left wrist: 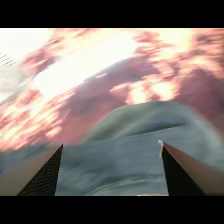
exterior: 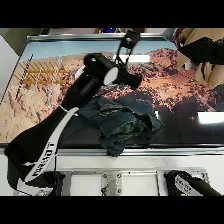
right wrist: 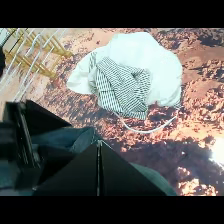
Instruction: Fold the clothes and pants, and hang the long-sleeved shirts on hangers.
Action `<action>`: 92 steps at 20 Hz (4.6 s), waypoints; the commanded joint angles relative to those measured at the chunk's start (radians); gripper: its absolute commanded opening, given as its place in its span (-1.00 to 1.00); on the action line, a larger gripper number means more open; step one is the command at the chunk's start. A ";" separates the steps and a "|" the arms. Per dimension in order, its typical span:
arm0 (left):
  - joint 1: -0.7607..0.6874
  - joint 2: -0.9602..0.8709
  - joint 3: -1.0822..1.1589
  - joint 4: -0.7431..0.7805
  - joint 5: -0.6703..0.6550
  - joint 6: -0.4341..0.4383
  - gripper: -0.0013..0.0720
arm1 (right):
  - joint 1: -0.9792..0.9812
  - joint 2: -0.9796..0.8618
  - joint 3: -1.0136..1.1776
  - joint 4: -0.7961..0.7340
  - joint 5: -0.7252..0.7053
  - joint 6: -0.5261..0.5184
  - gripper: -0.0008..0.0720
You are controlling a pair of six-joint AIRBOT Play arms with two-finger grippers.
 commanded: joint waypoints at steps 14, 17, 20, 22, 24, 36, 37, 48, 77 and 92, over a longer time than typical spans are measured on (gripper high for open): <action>0.212 0.257 -0.848 -0.184 0.320 0.114 0.53 | -0.001 0.001 0.001 -0.006 0.054 0.000 -0.88; 0.221 0.200 -0.775 -0.240 0.319 0.115 0.12 | 0.002 0.002 0.001 -0.015 0.061 0.000 -0.89; 0.223 0.193 -0.678 -0.253 0.288 0.114 -0.91 | 0.138 0.051 -0.010 -0.477 0.089 0.123 -0.89; 0.227 0.193 -0.626 -0.253 0.242 0.115 -0.91 | 0.291 0.101 -0.071 -0.793 0.118 0.288 -0.89; 0.226 0.193 -0.599 -0.253 0.229 0.115 -0.91 | 0.435 0.156 -0.189 -0.977 0.130 0.524 -0.89; 0.226 0.193 -0.598 -0.253 0.230 0.115 -0.91 | 0.806 0.166 -0.722 -1.029 0.023 1.152 0.97; 0.226 0.193 -0.598 -0.253 0.229 0.115 -0.91 | 0.807 0.145 -0.722 -1.061 0.032 1.176 0.97; 0.226 0.194 -0.520 -0.252 0.136 0.140 -0.91 | 0.776 0.052 -0.691 -1.302 -0.019 1.054 -0.89; 0.211 0.502 -0.076 -0.035 -0.079 -0.008 -0.91 | 0.659 0.184 0.160 -0.953 0.191 0.763 -0.89; 0.303 0.517 -0.711 -0.156 -0.067 0.054 -0.91 | 0.669 -0.206 0.105 -0.923 0.355 0.685 -0.89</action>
